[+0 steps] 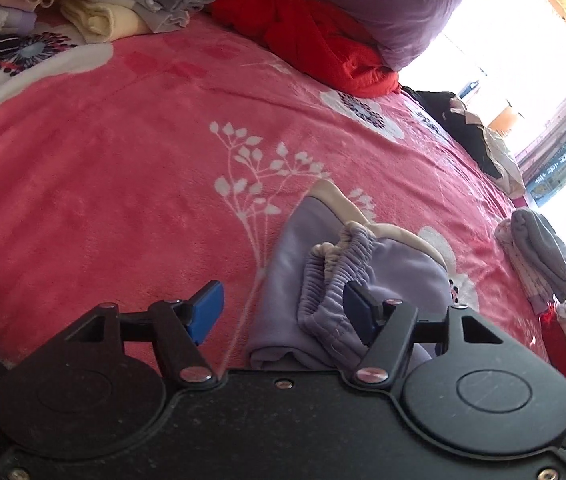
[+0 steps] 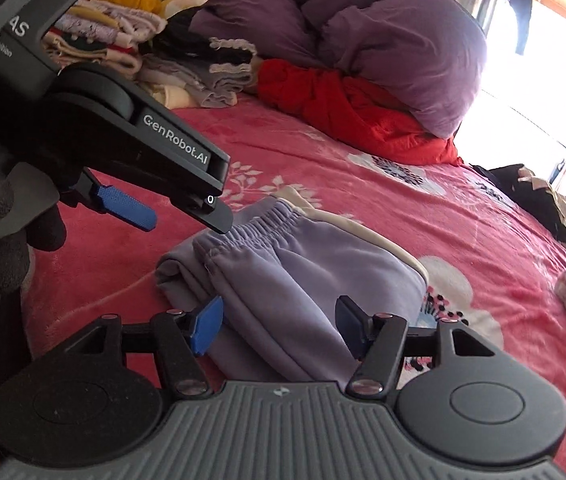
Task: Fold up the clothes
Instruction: 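Lay the lavender sweatpants flat on the bedspread with the left gripper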
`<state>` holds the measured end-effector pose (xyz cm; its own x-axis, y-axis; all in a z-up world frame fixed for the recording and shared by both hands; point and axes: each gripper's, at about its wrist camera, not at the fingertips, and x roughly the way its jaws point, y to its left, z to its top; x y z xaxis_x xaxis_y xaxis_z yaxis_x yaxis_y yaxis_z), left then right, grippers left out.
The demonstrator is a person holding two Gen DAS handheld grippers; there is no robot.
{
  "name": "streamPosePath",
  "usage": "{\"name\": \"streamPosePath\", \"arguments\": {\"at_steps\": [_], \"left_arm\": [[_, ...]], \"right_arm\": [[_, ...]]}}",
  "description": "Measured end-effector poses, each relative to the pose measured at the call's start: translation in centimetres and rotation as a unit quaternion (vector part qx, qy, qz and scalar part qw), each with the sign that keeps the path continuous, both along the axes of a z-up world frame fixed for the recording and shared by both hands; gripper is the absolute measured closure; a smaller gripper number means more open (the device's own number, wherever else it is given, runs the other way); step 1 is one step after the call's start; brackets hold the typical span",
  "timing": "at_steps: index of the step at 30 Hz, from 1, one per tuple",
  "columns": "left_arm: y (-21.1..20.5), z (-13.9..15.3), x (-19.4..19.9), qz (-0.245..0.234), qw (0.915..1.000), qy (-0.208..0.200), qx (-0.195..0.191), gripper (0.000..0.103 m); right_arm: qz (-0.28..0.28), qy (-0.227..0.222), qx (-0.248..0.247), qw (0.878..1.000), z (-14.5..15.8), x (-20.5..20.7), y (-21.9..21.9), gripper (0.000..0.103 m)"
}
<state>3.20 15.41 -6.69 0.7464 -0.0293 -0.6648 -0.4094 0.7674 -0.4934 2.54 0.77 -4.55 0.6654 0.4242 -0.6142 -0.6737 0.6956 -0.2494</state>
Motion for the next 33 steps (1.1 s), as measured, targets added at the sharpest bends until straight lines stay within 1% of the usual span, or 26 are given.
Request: {"name": "streamPosePath", "arguments": {"at_steps": [3, 6, 8, 9, 10, 11, 12, 13, 14, 15, 18, 20, 23, 25, 27, 30, 33], "left_arm": [[1.0, -0.1, -0.3, 0.024, 0.9996, -0.008, -0.012, 0.038], [1.7, -0.4, -0.2, 0.033, 0.9990, -0.010, -0.028, 0.038], [1.9, -0.6, -0.2, 0.032, 0.9988, -0.010, -0.035, 0.038], [2.0, -0.7, -0.2, 0.031, 0.9988, -0.010, -0.038, 0.038], [2.0, -0.7, -0.1, 0.029, 0.9987, -0.010, -0.040, 0.038], [2.0, -0.7, -0.1, 0.027, 0.9987, -0.011, -0.043, 0.038], [2.0, -0.7, -0.1, 0.026, 0.9986, -0.013, -0.045, 0.038], [2.0, -0.7, -0.1, 0.026, 0.9984, -0.014, -0.047, 0.038], [2.0, -0.6, 0.0, 0.026, 0.9983, -0.016, -0.050, 0.038], [2.1, -0.6, 0.0, 0.025, 0.9982, -0.016, -0.052, 0.038], [2.0, -0.6, 0.1, 0.023, 0.9981, -0.018, -0.055, 0.038], [1.9, -0.6, 0.1, 0.020, 0.9981, -0.018, -0.056, 0.038], [1.8, -0.6, 0.0, 0.015, 0.9980, -0.020, -0.057, 0.038], [1.5, -0.5, 0.1, 0.010, 0.9981, -0.023, -0.057, 0.038], [1.2, -0.4, 0.1, 0.003, 0.9982, -0.025, -0.053, 0.038], [0.6, -0.2, 0.3, -0.008, 0.9985, -0.029, -0.045, 0.038], [0.0, -0.1, 0.4, -0.020, 0.9986, -0.033, -0.035, 0.038]], "right_arm": [[0.004, -0.001, -0.019, 1.000, -0.6, 0.6, 1.9, 0.038], [0.007, -0.004, -0.030, 1.000, -1.0, 0.8, 3.3, 0.038], [0.009, -0.002, -0.031, 0.999, -1.1, 1.0, 3.9, 0.041], [0.008, 0.008, -0.026, 1.000, -1.2, 1.3, 4.0, 0.045], [0.005, 0.023, -0.016, 1.000, -1.2, 1.6, 3.9, 0.061], [0.001, 0.043, 0.006, 0.999, -1.0, 1.9, 3.5, 0.068], [-0.007, 0.057, 0.029, 0.998, -0.7, 2.2, 3.0, 0.071], [-0.015, 0.057, 0.037, 0.998, -0.5, 2.3, 2.6, 0.078], [-0.021, 0.053, 0.039, 0.998, -0.3, 2.4, 2.3, 0.081], [-0.027, 0.050, 0.043, 0.997, -0.1, 2.4, 1.8, 0.088], [-0.044, 0.037, 0.069, 0.996, 0.7, 2.6, 0.1, 0.091], [-0.060, 0.040, 0.102, 0.992, 1.5, 3.0, -1.5, 0.091], [-0.101, 0.063, 0.175, 0.977, 2.5, 3.8, -5.5, 0.091], [-0.130, 0.080, 0.224, 0.963, 3.0, 4.4, -8.3, 0.091], [-0.163, 0.090, 0.262, 0.947, 3.3, 4.9, -11.6, 0.091], [-0.214, 0.100, 0.307, 0.922, 3.3, 5.3, -16.7, 0.091], [-0.261, 0.107, 0.336, 0.899, 2.7, 5.4, -21.5, 0.091]]}}
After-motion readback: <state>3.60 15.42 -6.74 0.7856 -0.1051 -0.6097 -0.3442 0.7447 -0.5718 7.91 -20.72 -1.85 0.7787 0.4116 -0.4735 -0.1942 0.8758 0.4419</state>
